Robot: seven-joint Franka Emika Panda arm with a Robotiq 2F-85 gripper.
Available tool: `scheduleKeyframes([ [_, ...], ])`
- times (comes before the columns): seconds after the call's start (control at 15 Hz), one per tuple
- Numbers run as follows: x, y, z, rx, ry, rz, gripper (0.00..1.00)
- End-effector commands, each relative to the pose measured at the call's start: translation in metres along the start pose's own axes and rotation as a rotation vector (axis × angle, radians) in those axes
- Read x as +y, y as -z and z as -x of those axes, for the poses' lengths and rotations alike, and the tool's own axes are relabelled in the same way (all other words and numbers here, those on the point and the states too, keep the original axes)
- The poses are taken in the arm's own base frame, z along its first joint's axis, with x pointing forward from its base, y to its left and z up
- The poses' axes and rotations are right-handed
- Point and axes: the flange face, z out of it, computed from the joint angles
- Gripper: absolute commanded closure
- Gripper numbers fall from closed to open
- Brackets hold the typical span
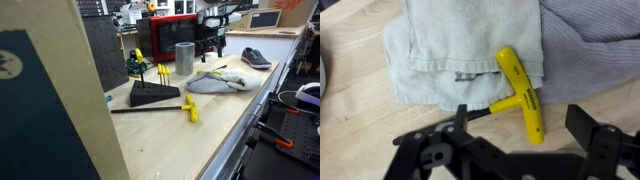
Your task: Pick up the yellow object on the towel, put it inside the metal tin and then put it on the black platform
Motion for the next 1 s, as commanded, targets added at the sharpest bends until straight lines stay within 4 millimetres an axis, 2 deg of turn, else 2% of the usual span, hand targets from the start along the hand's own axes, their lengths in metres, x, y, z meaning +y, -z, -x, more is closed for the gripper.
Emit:
scheduleKeyframes([
  [0.0, -0.011, -0.007, -0.007, 0.039, 0.11, 0.048, 0.0],
  [0.33, 0.0, -0.021, -0.012, 0.059, 0.199, 0.064, 0.0],
  [0.93, 0.0, -0.029, -0.017, 0.059, 0.226, 0.058, 0.0],
])
